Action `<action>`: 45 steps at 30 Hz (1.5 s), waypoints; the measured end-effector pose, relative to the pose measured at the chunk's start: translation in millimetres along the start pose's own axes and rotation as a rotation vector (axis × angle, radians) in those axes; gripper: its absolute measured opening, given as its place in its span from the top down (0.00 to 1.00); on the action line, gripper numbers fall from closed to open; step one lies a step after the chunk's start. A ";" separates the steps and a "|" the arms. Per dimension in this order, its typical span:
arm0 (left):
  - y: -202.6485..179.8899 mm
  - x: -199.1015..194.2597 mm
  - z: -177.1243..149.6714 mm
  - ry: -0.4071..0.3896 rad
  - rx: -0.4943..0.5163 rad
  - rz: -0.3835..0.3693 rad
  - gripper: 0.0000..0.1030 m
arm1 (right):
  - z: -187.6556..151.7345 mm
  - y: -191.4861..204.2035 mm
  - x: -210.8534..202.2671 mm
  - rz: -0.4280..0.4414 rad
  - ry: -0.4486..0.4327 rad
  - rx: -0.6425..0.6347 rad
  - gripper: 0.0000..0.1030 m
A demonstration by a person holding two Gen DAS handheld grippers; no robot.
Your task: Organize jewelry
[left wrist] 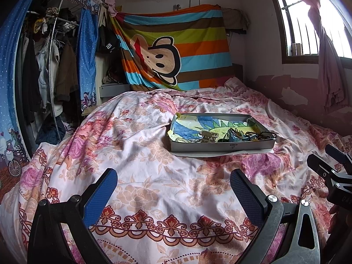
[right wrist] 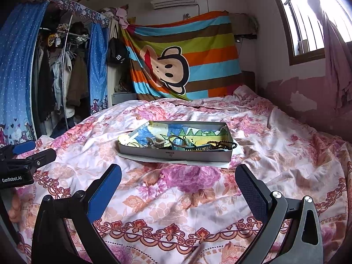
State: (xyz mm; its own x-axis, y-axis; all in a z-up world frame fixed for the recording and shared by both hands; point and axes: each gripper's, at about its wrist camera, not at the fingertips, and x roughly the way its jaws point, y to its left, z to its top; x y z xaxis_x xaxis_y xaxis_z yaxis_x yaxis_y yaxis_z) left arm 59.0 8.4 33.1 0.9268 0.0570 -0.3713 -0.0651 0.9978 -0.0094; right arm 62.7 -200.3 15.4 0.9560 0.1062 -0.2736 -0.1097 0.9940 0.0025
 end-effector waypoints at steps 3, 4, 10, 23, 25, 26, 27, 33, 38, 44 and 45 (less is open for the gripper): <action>-0.2 0.3 0.0 0.002 0.002 0.001 0.00 | 0.1 0.2 -0.1 0.000 0.000 0.000 0.02; -0.5 -0.2 -0.1 0.003 0.002 0.001 0.00 | 0.0 0.4 -0.3 0.000 0.000 0.000 0.02; -0.6 -0.2 0.3 0.002 0.002 0.001 0.00 | -2.4 -0.3 0.7 0.006 0.005 -0.003 0.02; -1.3 -0.9 -0.1 0.003 0.003 0.001 0.00 | -4.1 -0.7 1.7 0.009 0.008 -0.005 0.02; -0.5 0.0 0.3 0.002 0.003 0.001 0.00 | -4.2 -0.6 1.5 0.009 0.008 -0.005 0.02; -0.7 -0.2 0.2 0.003 0.003 0.002 0.00 | -3.8 -0.6 1.7 0.009 0.008 -0.005 0.02; -0.9 -0.6 0.0 0.003 0.003 0.001 0.00 | -3.8 -0.6 1.6 0.009 0.008 -0.005 0.02; -0.9 -0.6 0.1 0.002 0.002 0.001 0.00 | -3.8 -0.5 1.5 0.010 0.009 -0.005 0.02; -0.6 -0.1 0.4 0.002 0.004 0.001 0.00 | -3.4 -0.4 1.6 0.009 0.009 -0.005 0.02; -0.9 -0.3 0.3 0.003 0.004 0.001 0.00 | -3.2 -0.2 1.4 0.009 0.009 -0.006 0.02; -1.1 -0.6 0.2 0.003 0.004 0.001 0.00 | -3.2 -0.1 1.4 0.009 0.009 -0.006 0.02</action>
State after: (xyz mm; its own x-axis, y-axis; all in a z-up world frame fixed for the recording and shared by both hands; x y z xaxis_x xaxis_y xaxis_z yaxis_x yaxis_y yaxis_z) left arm 58.6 7.2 33.5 0.9256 0.0583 -0.3741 -0.0650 0.9979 -0.0052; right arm 63.2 -200.3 11.9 0.9526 0.1145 -0.2820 -0.1195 0.9928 -0.0005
